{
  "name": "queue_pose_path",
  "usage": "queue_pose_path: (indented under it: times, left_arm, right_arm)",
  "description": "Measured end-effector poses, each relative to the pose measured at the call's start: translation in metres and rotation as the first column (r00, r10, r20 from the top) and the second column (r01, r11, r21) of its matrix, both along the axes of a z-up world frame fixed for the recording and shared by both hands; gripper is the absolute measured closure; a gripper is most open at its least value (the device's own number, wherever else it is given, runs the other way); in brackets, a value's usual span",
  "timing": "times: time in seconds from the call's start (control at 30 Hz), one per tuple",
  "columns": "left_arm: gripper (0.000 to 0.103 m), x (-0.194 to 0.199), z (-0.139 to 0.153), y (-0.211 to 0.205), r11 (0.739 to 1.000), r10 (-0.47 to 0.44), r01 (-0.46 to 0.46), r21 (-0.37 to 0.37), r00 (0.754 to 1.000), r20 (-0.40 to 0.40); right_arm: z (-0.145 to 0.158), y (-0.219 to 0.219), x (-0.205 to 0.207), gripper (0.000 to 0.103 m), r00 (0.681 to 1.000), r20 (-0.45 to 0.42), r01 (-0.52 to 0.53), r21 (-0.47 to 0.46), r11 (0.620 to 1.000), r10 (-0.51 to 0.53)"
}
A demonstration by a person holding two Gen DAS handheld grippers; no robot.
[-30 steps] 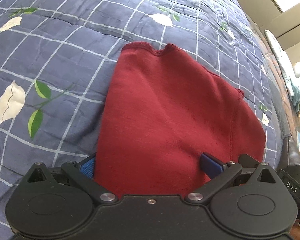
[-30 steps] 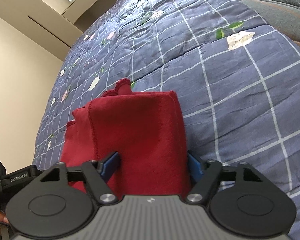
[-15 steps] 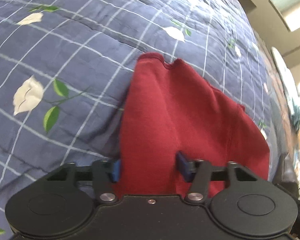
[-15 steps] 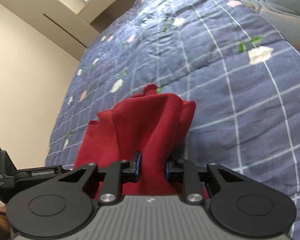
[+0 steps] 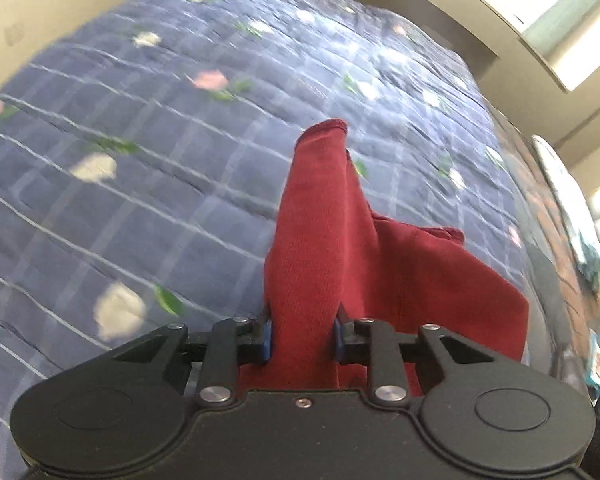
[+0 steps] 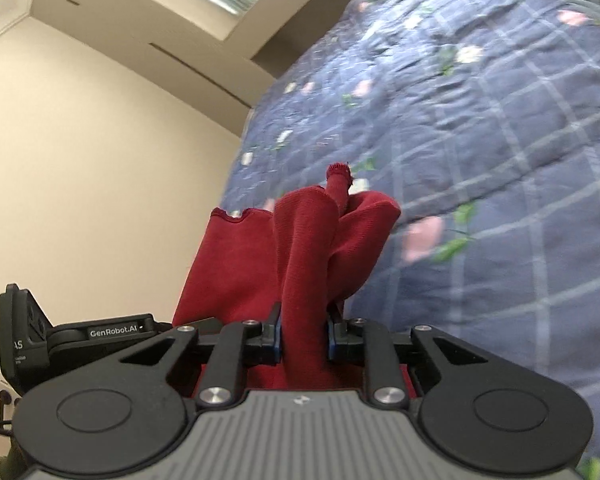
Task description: Fold small clothes
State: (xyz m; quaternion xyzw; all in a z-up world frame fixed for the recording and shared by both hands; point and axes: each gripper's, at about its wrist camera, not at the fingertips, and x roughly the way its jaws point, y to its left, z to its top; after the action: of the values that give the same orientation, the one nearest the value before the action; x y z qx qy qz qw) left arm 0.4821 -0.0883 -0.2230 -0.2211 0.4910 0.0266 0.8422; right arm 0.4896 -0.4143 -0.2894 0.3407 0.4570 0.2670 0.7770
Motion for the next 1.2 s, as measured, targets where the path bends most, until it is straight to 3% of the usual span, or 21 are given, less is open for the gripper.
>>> queue_pose_path:
  times: [0.17,0.33,0.4,0.53,0.6,0.73,0.9,1.03,1.2]
  left_arm:
    - [0.073,0.010,0.006,0.026,0.997,0.044,-0.044,0.070,0.999,0.009]
    - [0.073,0.019,-0.033,0.043,0.996,0.083,-0.081,0.037,0.995,-0.048]
    - [0.073,0.021,-0.048,0.047,0.994,0.097,-0.094,0.062,0.993,-0.060]
    - [0.071,0.018,-0.053,0.056,0.992,0.121,-0.119,0.040,0.991,-0.053]
    - [0.066,0.017,-0.054,0.057,0.992,0.124,-0.122,0.042,0.991,-0.054]
    - [0.033,0.013,-0.051,0.052,0.991,0.117,-0.112,0.074,0.991,-0.070]
    - [0.014,0.006,-0.036,0.042,0.988,0.083,-0.075,0.132,0.995,-0.056]
    - [0.005,-0.005,-0.021,0.036,0.988,0.055,-0.052,0.147,0.998,-0.013]
    - [0.002,-0.026,-0.002,0.030,0.986,0.015,-0.023,0.168,0.999,0.051]
  right_arm:
    - [-0.009,0.023,0.023,0.082,1.000,0.004,-0.019,0.009,1.000,0.019]
    - [-0.035,0.031,0.034,0.085,0.998,-0.054,-0.028,-0.044,0.999,0.026]
    - [-0.040,0.027,0.032,0.085,0.999,-0.051,-0.022,-0.066,0.998,0.018]
    - [-0.047,0.020,0.032,0.083,0.998,-0.061,-0.010,-0.101,0.995,0.004]
    - [-0.048,0.018,0.030,0.075,0.998,-0.069,-0.006,-0.126,0.992,-0.002]
    - [-0.042,0.019,0.026,0.049,0.997,-0.073,0.007,-0.183,0.983,-0.020]
    - [-0.024,0.019,0.014,0.026,0.998,-0.039,0.032,-0.202,0.979,-0.041]
    - [-0.004,0.020,0.001,0.015,0.999,0.018,0.053,-0.219,0.974,-0.051]
    - [0.030,0.023,-0.028,0.004,0.991,0.110,0.099,-0.259,0.961,-0.073]
